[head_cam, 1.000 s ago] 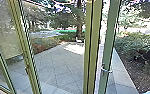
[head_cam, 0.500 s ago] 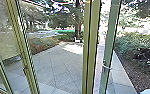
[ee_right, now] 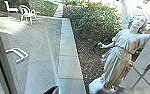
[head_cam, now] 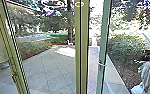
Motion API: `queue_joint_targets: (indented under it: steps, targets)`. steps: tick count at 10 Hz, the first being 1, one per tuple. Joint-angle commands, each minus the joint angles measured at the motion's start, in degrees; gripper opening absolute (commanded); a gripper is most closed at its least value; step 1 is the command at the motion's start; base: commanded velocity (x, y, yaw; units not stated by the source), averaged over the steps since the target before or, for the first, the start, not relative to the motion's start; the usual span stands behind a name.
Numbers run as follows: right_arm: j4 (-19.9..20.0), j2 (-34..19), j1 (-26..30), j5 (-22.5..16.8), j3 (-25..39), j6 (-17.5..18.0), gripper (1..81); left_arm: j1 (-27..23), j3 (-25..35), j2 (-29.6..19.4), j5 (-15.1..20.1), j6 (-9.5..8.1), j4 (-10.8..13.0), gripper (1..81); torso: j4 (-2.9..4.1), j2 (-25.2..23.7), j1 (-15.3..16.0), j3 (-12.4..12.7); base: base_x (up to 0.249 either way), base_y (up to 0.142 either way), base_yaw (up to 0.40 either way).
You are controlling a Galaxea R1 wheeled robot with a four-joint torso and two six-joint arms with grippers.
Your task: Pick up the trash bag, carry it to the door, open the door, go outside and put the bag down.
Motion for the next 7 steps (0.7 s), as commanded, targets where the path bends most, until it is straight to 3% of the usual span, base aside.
queue_joint_targets:
  steps: [1,2,7]
  targets:
    - [-7.1,0.8,6.9,0.3,-3.3,-1.4,81.1,-1.9,0.2,-0.3,4.3,-0.07,-0.9,1.0,0.11,0.0,0.0,0.0,0.000,0.000,0.000]
    - [-9.4,1.6,5.6,1.0,-5.1,-1.4,81.1,-1.8,0.2,-0.2,4.3,-0.07,-0.9,1.0,-0.24,0.0,0.0,0.1,0.000,0.000,0.000]
    - [-18.7,2.8,3.3,6.8,-13.3,-1.4,81.1,-1.3,0.2,0.2,4.3,-0.07,-1.3,1.0,-0.22,0.0,0.0,0.1,0.000,0.000,0.000]
